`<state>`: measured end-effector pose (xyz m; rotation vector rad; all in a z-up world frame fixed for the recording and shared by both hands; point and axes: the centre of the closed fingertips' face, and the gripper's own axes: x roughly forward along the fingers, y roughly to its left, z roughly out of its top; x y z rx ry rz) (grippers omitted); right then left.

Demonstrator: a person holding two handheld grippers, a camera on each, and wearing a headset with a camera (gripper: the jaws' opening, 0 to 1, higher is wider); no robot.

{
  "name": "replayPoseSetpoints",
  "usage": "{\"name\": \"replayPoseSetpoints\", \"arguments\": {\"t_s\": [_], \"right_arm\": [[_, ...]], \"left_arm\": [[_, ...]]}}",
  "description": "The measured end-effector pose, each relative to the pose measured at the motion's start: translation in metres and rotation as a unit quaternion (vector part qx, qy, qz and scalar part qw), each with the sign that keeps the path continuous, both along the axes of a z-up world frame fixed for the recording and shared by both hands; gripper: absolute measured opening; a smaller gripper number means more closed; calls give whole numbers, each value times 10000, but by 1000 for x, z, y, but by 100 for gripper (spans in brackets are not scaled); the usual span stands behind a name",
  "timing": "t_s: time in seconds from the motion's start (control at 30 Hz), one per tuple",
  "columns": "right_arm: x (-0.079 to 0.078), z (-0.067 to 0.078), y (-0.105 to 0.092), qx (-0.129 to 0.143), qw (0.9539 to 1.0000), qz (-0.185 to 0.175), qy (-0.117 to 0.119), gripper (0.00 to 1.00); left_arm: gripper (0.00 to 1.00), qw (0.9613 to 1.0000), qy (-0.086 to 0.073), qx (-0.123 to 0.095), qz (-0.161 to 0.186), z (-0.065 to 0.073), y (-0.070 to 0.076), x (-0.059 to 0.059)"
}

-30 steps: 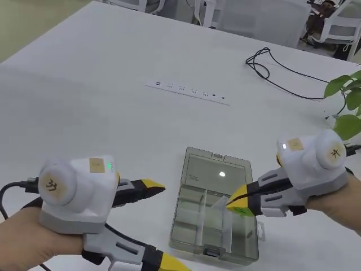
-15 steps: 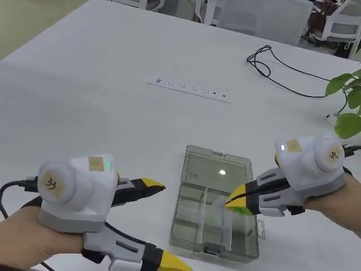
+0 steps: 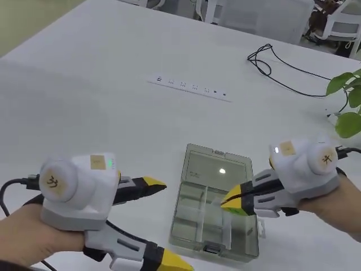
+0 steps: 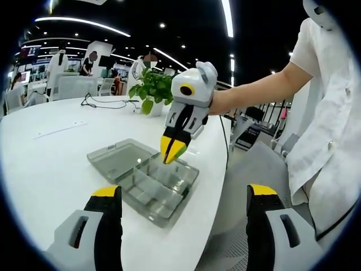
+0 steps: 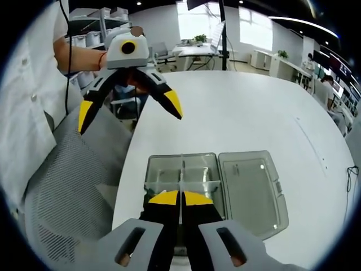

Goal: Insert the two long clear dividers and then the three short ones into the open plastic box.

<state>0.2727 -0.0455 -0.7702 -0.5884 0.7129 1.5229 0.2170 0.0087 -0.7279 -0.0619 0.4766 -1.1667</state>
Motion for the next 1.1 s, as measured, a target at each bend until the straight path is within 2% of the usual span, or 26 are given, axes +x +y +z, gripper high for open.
{"name": "replayPoseSetpoints", "arguments": {"t_s": [0.13, 0.47, 0.8, 1.1], "right_arm": [[0, -2, 3, -21, 10000, 10, 26, 2], [-2, -17, 6, -201, 9997, 35, 105, 2], [-4, -37, 5, -516, 9985, 105, 129, 3], [-4, -43, 4, -696, 9974, 177, 112, 3]], "left_arm": [[94, 10000, 12, 2, 0, -1, 0, -1], [94, 10000, 9, 11, -13, -2, 0, -1], [93, 10000, 10, 14, -35, -2, -1, -1], [93, 10000, 14, 13, -44, -2, -1, 0]]}}
